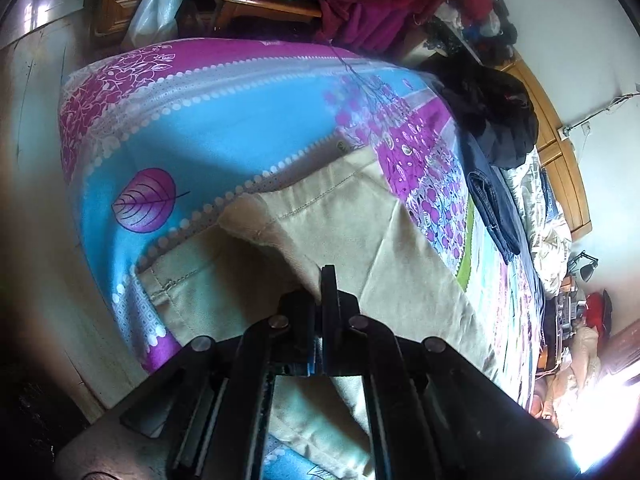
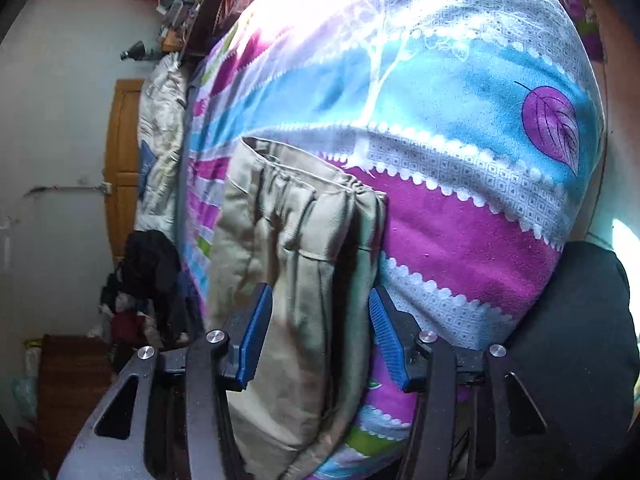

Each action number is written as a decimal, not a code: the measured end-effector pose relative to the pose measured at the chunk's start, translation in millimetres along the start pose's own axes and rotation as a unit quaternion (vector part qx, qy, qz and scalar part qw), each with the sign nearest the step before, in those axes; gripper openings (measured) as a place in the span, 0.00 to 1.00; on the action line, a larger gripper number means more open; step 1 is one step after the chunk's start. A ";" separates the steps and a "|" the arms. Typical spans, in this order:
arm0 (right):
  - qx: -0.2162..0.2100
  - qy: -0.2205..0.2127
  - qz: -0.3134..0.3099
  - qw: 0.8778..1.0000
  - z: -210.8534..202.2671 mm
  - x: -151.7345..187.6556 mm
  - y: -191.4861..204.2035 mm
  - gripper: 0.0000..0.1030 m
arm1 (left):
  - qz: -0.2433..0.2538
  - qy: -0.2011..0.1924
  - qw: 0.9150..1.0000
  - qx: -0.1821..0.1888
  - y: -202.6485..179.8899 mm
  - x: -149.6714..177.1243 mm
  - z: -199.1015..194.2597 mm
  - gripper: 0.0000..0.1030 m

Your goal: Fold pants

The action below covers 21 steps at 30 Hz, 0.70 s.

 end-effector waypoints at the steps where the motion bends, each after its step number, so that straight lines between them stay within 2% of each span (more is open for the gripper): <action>1: -0.018 0.008 -0.007 1.000 -2.3 0.2 5.0 0.56 | -0.002 0.001 1.000 -0.001 1.9 0.7 0.7 0.02; 4: -0.026 0.028 -0.041 0.998 1.6 4.5 19.8 0.55 | -0.009 0.001 1.000 -0.003 6.6 2.4 3.2 0.02; 5: -0.014 0.033 -0.044 0.998 7.9 4.7 22.6 0.55 | -0.011 0.001 1.000 -0.003 8.2 2.3 2.5 0.02; 7: 0.010 0.033 -0.029 0.999 18.0 1.4 17.0 0.55 | -0.015 0.000 1.000 -0.001 8.4 2.1 2.5 0.02; 9: -0.004 0.044 -0.023 0.999 27.0 0.3 17.7 0.54 | -0.017 0.001 1.000 -0.001 8.2 2.0 1.6 0.02; 12: -0.008 0.035 -0.070 0.997 31.8 -0.7 34.7 0.44 | -0.015 0.002 1.000 -0.004 9.2 2.6 0.6 0.02; 13: -0.005 0.028 -0.093 0.995 30.8 -0.6 42.0 0.36 | -0.015 0.003 1.000 -0.004 9.7 2.9 0.0 0.02; 14: -0.004 0.022 -0.109 0.994 31.4 -1.3 50.2 0.36 | -0.014 0.003 1.000 -0.004 10.0 3.2 -0.2 0.02; 19: 0.062 0.032 -0.111 0.991 58.3 -9.1 37.3 0.36 | -0.018 0.005 1.000 -0.008 13.6 6.4 3.3 0.02; 20: 0.069 0.027 -0.113 0.991 63.5 -10.4 36.1 0.22 | -0.023 0.006 1.000 -0.009 15.7 7.2 5.0 0.02; 21: 0.086 0.019 -0.124 0.988 67.3 -11.0 39.2 0.16 | -0.028 0.008 1.000 -0.009 18.1 8.0 6.9 0.02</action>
Point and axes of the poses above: each gripper's, at about its wrist camera, not at the fingertips, and z roughly the way its jaws point, y to its left, x to its underside, the point moved 8 cm from there along z, roughly the way its jaws point, and after that the axes turned 10 degrees about x, right-handed, at the moved point
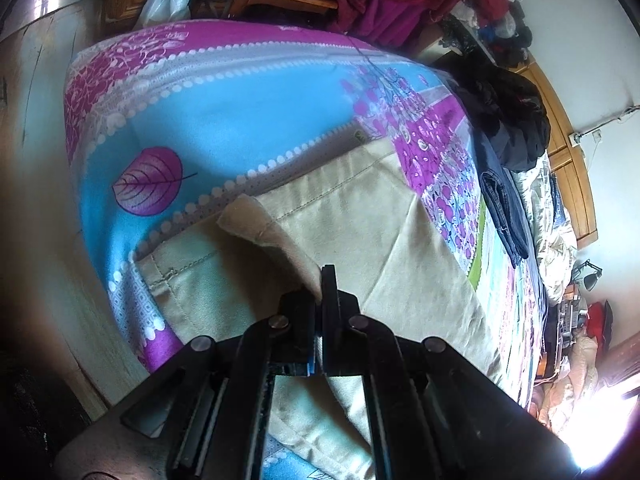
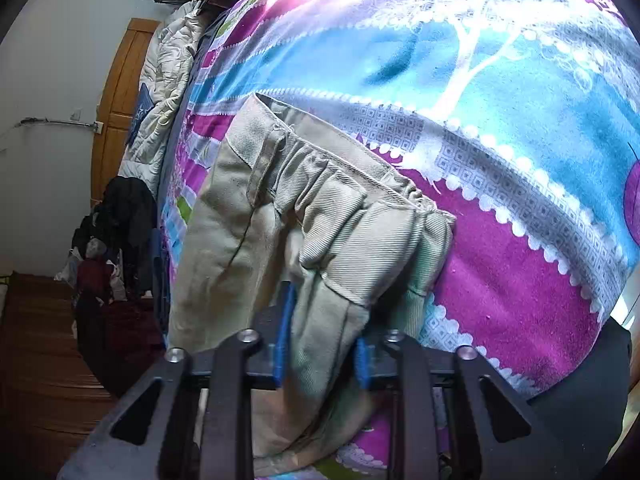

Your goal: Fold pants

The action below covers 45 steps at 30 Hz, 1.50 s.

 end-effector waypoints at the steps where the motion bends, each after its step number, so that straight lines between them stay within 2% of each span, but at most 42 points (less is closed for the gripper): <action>1: 0.016 -0.006 -0.014 1.000 -0.6 -0.5 6.1 0.11 | -0.006 0.002 1.000 0.001 1.2 -0.3 1.2 0.02; 4: 0.025 -0.023 -0.066 0.997 -14.4 -12.0 44.3 0.07 | -0.027 0.008 0.999 0.022 -8.9 -11.0 2.2 0.01; 7: 0.022 -0.065 -0.127 0.989 -39.9 -47.3 120.3 0.07 | -0.013 0.018 0.998 0.052 -54.5 -32.8 9.6 0.01; 8: 0.013 -0.086 -0.148 0.985 -54.3 -57.4 151.6 0.07 | 0.006 0.018 0.998 0.062 -80.0 -42.5 12.1 0.01; 10: -0.030 -0.126 -0.172 0.976 -94.0 -65.2 205.3 0.07 | 0.036 0.004 0.996 0.085 -128.6 -60.1 5.2 0.01; 13: -0.081 -0.177 -0.220 0.956 -148.8 -57.6 242.8 0.07 | 0.081 -0.048 0.985 0.144 -181.8 -79.8 -36.3 0.01; 15: -0.098 -0.180 -0.225 0.952 -162.7 -47.4 229.0 0.07 | 0.104 -0.082 0.977 0.167 -182.2 -84.4 -70.5 0.02; 17: -0.082 -0.154 -0.217 0.960 -147.8 -35.8 190.5 0.07 | 0.097 -0.090 0.976 0.174 -152.4 -78.7 -86.5 0.02; 21: 0.015 -0.026 -0.157 0.987 -57.2 -1.3 61.1 0.07 | 0.066 -0.036 0.990 0.119 -40.4 -22.3 -57.6 0.02; 23: 0.050 0.002 -0.118 0.992 -25.3 8.1 20.1 0.07 | 0.032 -0.006 0.997 0.068 15.1 4.2 -34.3 0.02; 24: 0.056 0.008 -0.108 0.993 -16.3 10.3 10.9 0.07 | 0.006 0.003 0.999 0.053 38.9 12.7 -25.3 0.02; 25: 0.063 0.008 -0.106 0.992 -11.6 11.9 7.6 0.07 | -0.013 0.008 0.999 0.050 52.2 17.5 -20.1 0.02; 27: 0.065 0.002 -0.112 0.992 -11.8 10.0 12.3 0.07 | -0.039 -0.003 0.997 0.072 61.2 19.6 -20.5 0.02; 30: 0.052 -0.014 -0.128 0.990 -27.6 6.1 28.7 0.07 | -0.018 -0.005 0.997 0.073 46.5 16.1 -27.6 0.02; 32: 0.037 -0.029 -0.137 0.989 -41.5 7.0 31.6 0.07 | -0.012 -0.016 0.995 0.100 36.0 12.1 -44.2 0.02; 33: 0.045 -0.033 -0.143 0.988 -43.3 8.5 27.3 0.07 | -0.009 -0.023 0.993 0.113 33.9 10.2 -51.1 0.02; 35: 0.081 -0.019 -0.150 0.985 -29.9 12.9 8.0 0.07 | 0.023 -0.030 0.995 0.096 41.8 15.5 -55.7 0.02; 37: 0.092 -0.003 -0.129 0.987 -12.1 15.3 -8.7 0.07 | 0.015 0.001 0.999 0.051 67.3 26.9 -36.2 0.02; 38: 0.089 -0.006 -0.120 0.989 -8.3 14.3 -10.8 0.07 | -0.007 0.008 0.998 0.054 72.3 26.4 -26.7 0.03; 40: 0.086 -0.014 -0.115 0.990 -8.9 10.4 -6.3 0.07 | -0.028 -0.007 0.997 0.075 73.6 23.1 -29.4 0.03; 45: 0.063 -0.027 -0.119 0.990 -22.7 -8.8 26.2 0.07 | 0.002 -0.025 0.994 0.104 46.5 14.4 -37.6 0.03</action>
Point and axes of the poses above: each gripper's, at about its wrist camera, not at the fingertips, and z roughly the way its jaws point, y to its left, x to its underside, the point moved 8 cm from there along z, roughly the way its jaws point, and after that the axes turned 10 degrees about x, right-handed, at the moved point
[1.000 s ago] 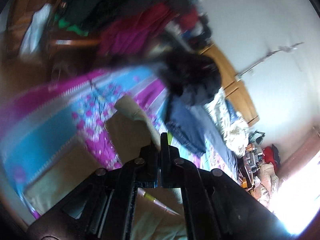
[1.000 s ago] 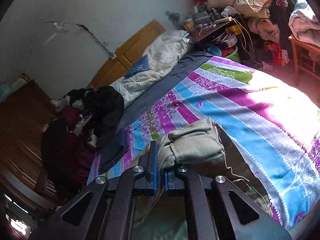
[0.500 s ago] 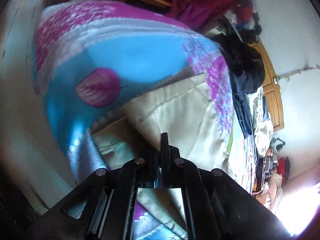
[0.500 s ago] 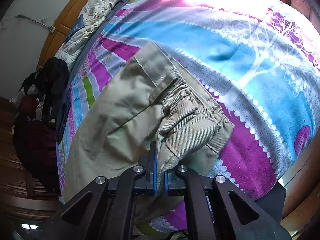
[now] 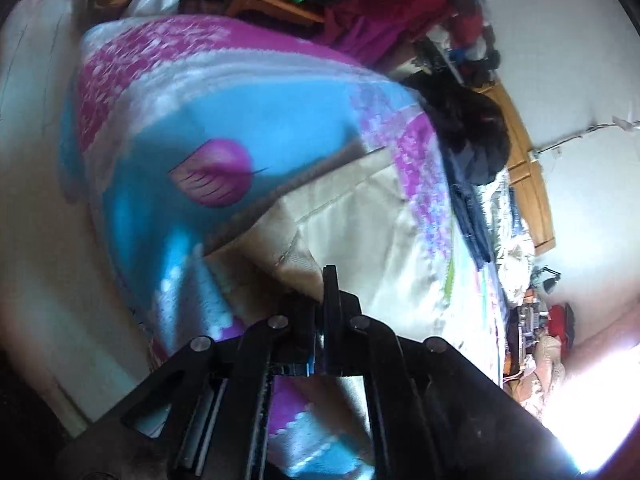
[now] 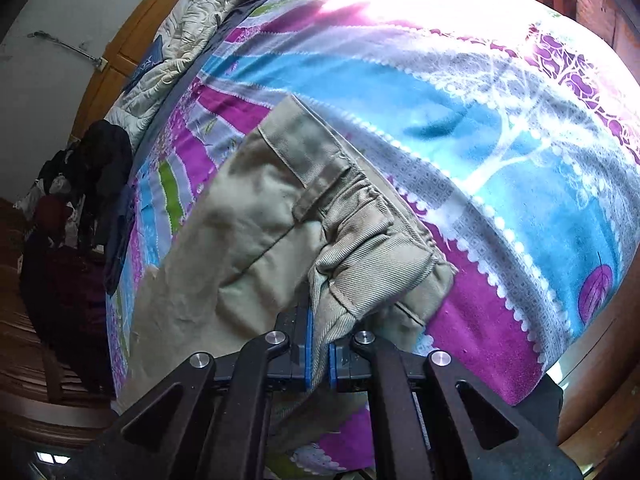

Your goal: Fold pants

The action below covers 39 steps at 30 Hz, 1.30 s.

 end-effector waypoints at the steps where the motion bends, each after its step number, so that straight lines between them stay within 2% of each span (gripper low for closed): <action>1: -0.006 -0.003 -0.001 1.000 -3.9 -8.6 8.5 0.07 | 0.000 0.002 1.000 0.000 -5.0 -4.6 2.0 0.03; 5: -0.038 -0.040 -0.028 0.998 -37.2 -49.2 64.8 0.06 | -0.009 0.014 1.000 -0.003 -41.2 -31.0 25.4 0.03; 8: -0.109 -0.111 -0.053 0.986 -97.8 -69.1 105.9 0.06 | 0.018 -0.019 0.998 0.059 -88.4 -49.0 9.0 0.03; 9: -0.125 -0.134 -0.061 0.981 -114.4 -69.9 108.5 0.06 | 0.032 -0.041 0.995 0.090 -106.9 -53.7 -4.7 0.03; 11: -0.130 -0.155 -0.065 0.977 -123.1 -64.0 96.7 0.06 | 0.061 -0.069 0.990 0.106 -114.4 -52.9 -23.9 0.03; 12: -0.108 -0.143 -0.068 0.981 -109.3 -57.2 82.4 0.06 | 0.067 -0.075 0.990 0.100 -105.6 -47.7 -26.6 0.03; 13: -0.084 -0.114 -0.067 0.988 -85.8 -47.0 65.5 0.06 | 0.063 -0.065 0.992 0.086 -86.8 -38.9 -21.3 0.04; 14: -0.052 -0.075 -0.060 0.994 -56.7 -33.7 45.7 0.06 | 0.051 -0.038 0.996 0.059 -61.2 -26.8 -7.9 0.04; 15: -0.018 -0.036 -0.053 0.998 -28.9 -19.2 27.0 0.06 | 0.030 0.000 0.999 0.015 -24.7 -8.3 9.5 0.04; 16: 0.003 -0.012 -0.045 0.999 -9.1 -6.0 10.8 0.06 | 0.009 0.023 0.999 -0.027 6.3 7.6 20.3 0.03; 17: 0.013 -0.005 -0.029 0.999 3.3 3.1 -3.7 0.07 | -0.005 0.030 0.999 -0.039 22.6 17.0 24.1 0.03; 18: 0.006 -0.001 -0.008 1.000 9.9 8.5 -13.8 0.06 | -0.018 0.011 1.000 -0.020 28.9 20.4 19.8 0.03; 20: -0.013 -0.006 0.015 1.000 14.4 10.6 -21.2 0.06 | -0.027 -0.004 1.000 -0.015 27.3 16.1 14.2 0.03; 23: 0.003 -0.006 -0.008 1.000 15.3 9.8 -17.4 0.06 | 0.000 0.006 0.999 -0.043 21.9 9.2 16.7 0.03; 27: -0.030 -0.019 0.002 0.999 -1.5 1.9 -11.8 0.06 | 0.023 -0.012 1.000 -0.013 -0.2 0.2 -0.6 0.03; 29: -0.012 -0.008 -0.006 1.000 5.2 5.3 -17.8 0.06 | 0.046 -0.007 0.998 -0.030 2.9 1.9 -1.9 0.03; 31: -0.005 0.009 0.005 1.000 14.3 10.2 -24.4 0.06 | 0.035 0.013 0.998 -0.057 19.3 6.1 11.1 0.03; 33: -0.005 0.000 0.006 1.000 13.4 10.3 -23.9 0.06 | 0.024 0.013 0.998 -0.061 27.4 7.3 14.4 0.05; 37: -0.004 0.003 0.003 1.000 11.3 11.9 -24.2 0.06 | 0.043 0.015 0.996 -0.078 24.1 9.3 12.0 0.06; 39: -0.013 -0.004 -0.001 1.000 3.0 11.0 -21.6 0.06 | 0.037 0.001 0.998 -0.059 17.5 7.3 -1.4 0.06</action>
Point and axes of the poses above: each gripper's, at about its wrist camera, not at the fingertips, and z roughly the way its jaws point, y to its left, x to its underside, the point moved 8 cm from there along z, roughly the way its jaws point, and after that the axes turned 10 degrees about x, right-handed, at the moved point
